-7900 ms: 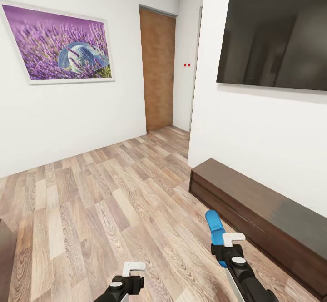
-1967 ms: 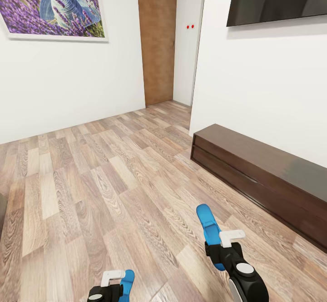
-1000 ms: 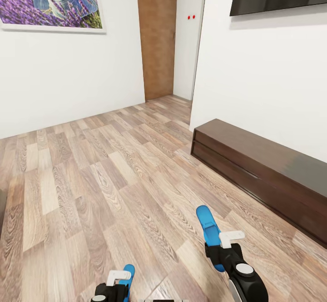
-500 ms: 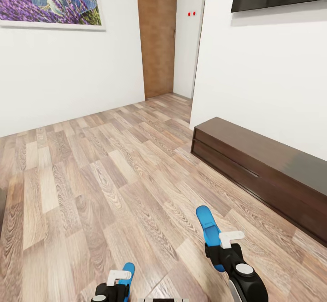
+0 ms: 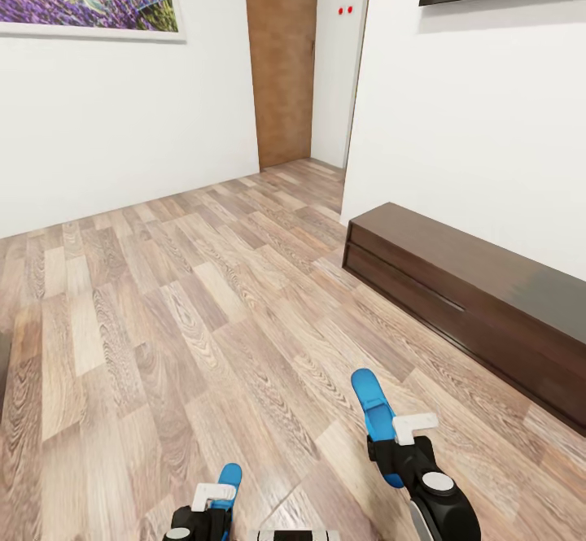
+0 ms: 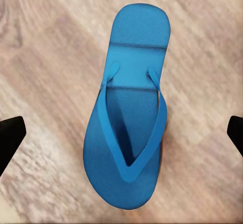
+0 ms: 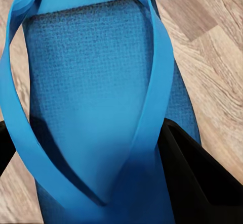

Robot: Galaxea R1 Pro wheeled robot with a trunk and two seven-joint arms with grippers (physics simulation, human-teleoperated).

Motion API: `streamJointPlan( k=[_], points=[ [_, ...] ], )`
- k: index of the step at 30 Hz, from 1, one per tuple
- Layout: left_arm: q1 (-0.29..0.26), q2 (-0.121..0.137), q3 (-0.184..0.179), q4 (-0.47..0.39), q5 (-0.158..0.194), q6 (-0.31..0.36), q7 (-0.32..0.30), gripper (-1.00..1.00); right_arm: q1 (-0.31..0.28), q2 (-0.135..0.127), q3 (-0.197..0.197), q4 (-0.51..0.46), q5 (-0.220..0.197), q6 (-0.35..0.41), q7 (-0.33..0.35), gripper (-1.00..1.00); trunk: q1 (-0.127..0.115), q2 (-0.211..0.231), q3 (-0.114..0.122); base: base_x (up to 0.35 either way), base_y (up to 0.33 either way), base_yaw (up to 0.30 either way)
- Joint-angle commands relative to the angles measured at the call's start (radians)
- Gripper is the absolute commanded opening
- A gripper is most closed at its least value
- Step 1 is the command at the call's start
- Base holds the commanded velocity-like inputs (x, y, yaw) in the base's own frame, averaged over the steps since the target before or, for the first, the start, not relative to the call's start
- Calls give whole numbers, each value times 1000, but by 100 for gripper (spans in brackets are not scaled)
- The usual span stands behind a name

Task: In the bedroom, move the book from the bed onto either nightstand, and place the two sandals side by side next to the bed.

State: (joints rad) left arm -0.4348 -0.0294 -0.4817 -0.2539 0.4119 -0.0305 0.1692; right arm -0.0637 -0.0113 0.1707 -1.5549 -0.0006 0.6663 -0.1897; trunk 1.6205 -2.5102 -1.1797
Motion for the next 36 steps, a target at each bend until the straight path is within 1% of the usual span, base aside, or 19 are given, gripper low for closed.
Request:
streamJointPlan(
  k=[1, 11, 15, 22, 32, 35, 36],
  points=[
    [-1, 0, -9, -1, 9, -4, 6, 100, -1, -1, 3, -1, -3, 6, -8, -100, 0, 0, -1, 0, 0, 0],
    [-3, 2, -12, -8, 8, -6, 6, 100, -1, -1, 1, 1, -3, 6, -8, -100, 0, 0, -1, 0, 0, 0],
    [-4, 4, -12, -10, 7, -20, 6, 100, -1, -1, 1, 15, -2, 6, -8, -100, 0, 0, -1, 0, 0, 0],
    [-11, 8, -11, -11, 7, -28, 6, 100, -2, -1, 1, 36, -2, 4, -8, -100, 3, -2, -28, 0, 0, 0],
    [-29, 10, -11, -12, 7, -29, 6, 100, -2, -1, 1, 43, -2, 2, -8, -100, 3, -2, -28, 0, 0, 0],
    [-42, 10, -10, -12, 7, -29, 6, 100, -2, -2, 0, 39, -1, -1, -8, -100, 3, -2, -28, 0, 0, 0],
    [-45, 10, -11, -12, 7, -29, 6, 100, -2, -2, -1, 36, -1, -2, -8, -100, 3, -2, -32, 0, 0, 0]
  ],
)
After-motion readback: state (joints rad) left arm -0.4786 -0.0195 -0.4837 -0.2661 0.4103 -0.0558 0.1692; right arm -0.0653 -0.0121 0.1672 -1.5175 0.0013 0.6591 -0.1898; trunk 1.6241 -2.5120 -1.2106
